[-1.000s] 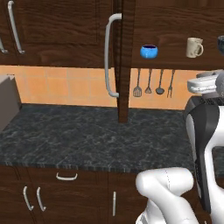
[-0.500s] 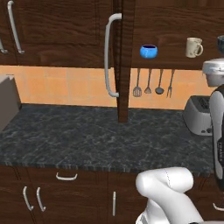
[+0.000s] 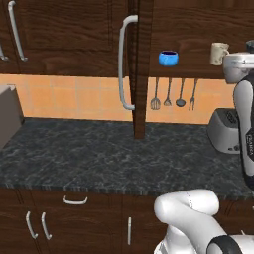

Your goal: Gather all objects into one cabinet and sort the glasses and bowls to opposite sides.

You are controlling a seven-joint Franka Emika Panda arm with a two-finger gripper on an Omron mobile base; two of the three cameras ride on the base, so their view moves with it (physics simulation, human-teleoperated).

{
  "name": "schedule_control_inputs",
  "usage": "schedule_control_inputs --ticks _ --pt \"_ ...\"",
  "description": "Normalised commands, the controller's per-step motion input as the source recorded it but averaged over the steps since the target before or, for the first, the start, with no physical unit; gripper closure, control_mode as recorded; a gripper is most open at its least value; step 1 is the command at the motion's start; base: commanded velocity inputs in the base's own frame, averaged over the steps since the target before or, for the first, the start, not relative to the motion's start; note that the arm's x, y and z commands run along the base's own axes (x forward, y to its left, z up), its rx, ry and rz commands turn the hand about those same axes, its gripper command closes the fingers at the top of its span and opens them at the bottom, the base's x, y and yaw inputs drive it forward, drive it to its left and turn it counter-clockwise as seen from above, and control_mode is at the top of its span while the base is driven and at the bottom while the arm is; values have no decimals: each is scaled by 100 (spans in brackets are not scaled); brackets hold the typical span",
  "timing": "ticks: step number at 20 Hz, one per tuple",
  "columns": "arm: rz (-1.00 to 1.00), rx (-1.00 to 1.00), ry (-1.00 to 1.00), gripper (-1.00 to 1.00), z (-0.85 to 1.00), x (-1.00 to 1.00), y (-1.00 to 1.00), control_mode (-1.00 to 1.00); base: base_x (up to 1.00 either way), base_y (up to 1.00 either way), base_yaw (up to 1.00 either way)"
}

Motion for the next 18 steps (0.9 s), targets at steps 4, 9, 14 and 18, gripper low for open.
schedule_control_inputs --ticks 4,9,14,18 --pt "-3 -15 -41 100 -12 25 9 -100 0 0 0" --pt "0 0 -11 100 14 13 7 -100 0 0 0" --pt "1 4 8 100 5 14 14 -100 0 0 0" --pt "1 5 18 100 1 21 4 -100 0 0 0"
